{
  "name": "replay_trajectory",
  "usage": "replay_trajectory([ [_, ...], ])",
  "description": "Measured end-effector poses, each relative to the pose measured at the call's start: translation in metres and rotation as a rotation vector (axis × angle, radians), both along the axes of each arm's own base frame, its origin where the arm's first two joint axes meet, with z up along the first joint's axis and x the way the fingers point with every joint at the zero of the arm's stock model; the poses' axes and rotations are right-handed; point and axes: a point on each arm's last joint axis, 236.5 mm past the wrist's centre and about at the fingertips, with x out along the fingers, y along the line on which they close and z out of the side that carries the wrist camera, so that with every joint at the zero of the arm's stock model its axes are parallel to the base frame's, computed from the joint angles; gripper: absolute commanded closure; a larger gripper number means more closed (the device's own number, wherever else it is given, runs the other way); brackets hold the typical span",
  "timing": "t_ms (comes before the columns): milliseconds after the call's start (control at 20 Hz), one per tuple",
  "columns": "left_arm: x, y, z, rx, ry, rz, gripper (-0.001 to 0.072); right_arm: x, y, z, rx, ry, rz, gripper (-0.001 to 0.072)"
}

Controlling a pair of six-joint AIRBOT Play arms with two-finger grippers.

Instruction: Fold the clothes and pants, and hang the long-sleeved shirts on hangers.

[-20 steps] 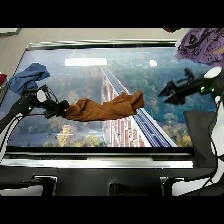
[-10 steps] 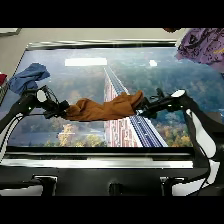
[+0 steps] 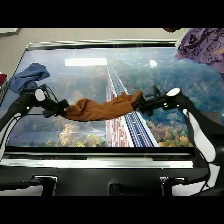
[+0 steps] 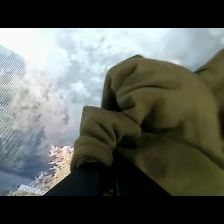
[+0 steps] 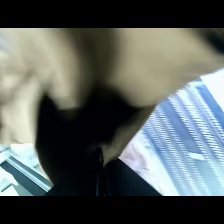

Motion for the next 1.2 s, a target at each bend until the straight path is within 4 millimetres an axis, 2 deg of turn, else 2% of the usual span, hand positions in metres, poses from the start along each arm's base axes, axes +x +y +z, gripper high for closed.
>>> replay_trajectory([
  [50,0.010,0.003,0.016,0.013,-0.047,-0.016,0.0690,0.012,-0.006,0.025,0.002,-0.064,-0.012,0.0682],
  [150,0.034,0.014,0.067,0.055,-0.177,-0.049,0.0690,0.038,-0.024,0.092,0.000,-0.231,-0.038,0.0682],
  [250,0.054,0.024,0.142,0.107,-0.339,-0.074,0.0690,0.055,-0.048,0.179,-0.022,-0.431,-0.079,0.0682],
  [350,0.060,0.035,0.232,0.158,-0.525,-0.082,0.0690,0.052,-0.071,0.273,-0.051,-0.636,-0.118,0.0681],
  [450,0.045,0.041,0.321,0.186,-0.710,-0.075,0.0690,0.026,-0.088,0.361,-0.096,-0.829,-0.149,0.0681],
  [550,0.014,0.046,0.395,0.198,-0.871,-0.061,0.0690,-0.014,-0.097,0.435,-0.143,-1.006,-0.178,0.0681],
  [600,-0.006,0.047,0.426,0.200,-0.940,-0.056,0.0690,-0.035,-0.098,0.459,-0.170,-1.070,-0.184,0.0681],
  [700,-0.045,0.051,0.469,0.200,-1.043,-0.043,0.0690,-0.075,-0.098,0.497,-0.225,-1.177,-0.203,0.0681],
  [800,-0.077,0.053,0.494,0.198,-1.106,-0.032,0.0690,-0.104,-0.099,0.518,-0.271,-1.240,-0.224,0.0681],
  [900,-0.094,0.054,0.502,0.193,-1.122,-0.025,0.0690,-0.116,-0.100,0.527,-0.291,-1.263,-0.244,0.0681],
  [950,-0.096,0.054,0.499,0.188,-1.112,-0.025,0.0690,-0.115,-0.103,0.526,-0.300,-1.258,-0.251,0.0681],
  [1050,-0.087,0.048,0.479,0.163,-1.054,-0.039,0.0690,-0.103,-0.108,0.518,-0.299,-1.223,-0.263,0.0681],
  [1100,-0.078,0.043,0.461,0.148,-1.007,-0.051,0.0690,-0.089,-0.112,0.509,-0.295,-1.191,-0.266,0.0681],
  [1200,-0.053,0.033,0.414,0.113,-0.882,-0.076,0.0689,-0.053,-0.117,0.480,-0.284,-1.103,-0.258,0.0681],
])
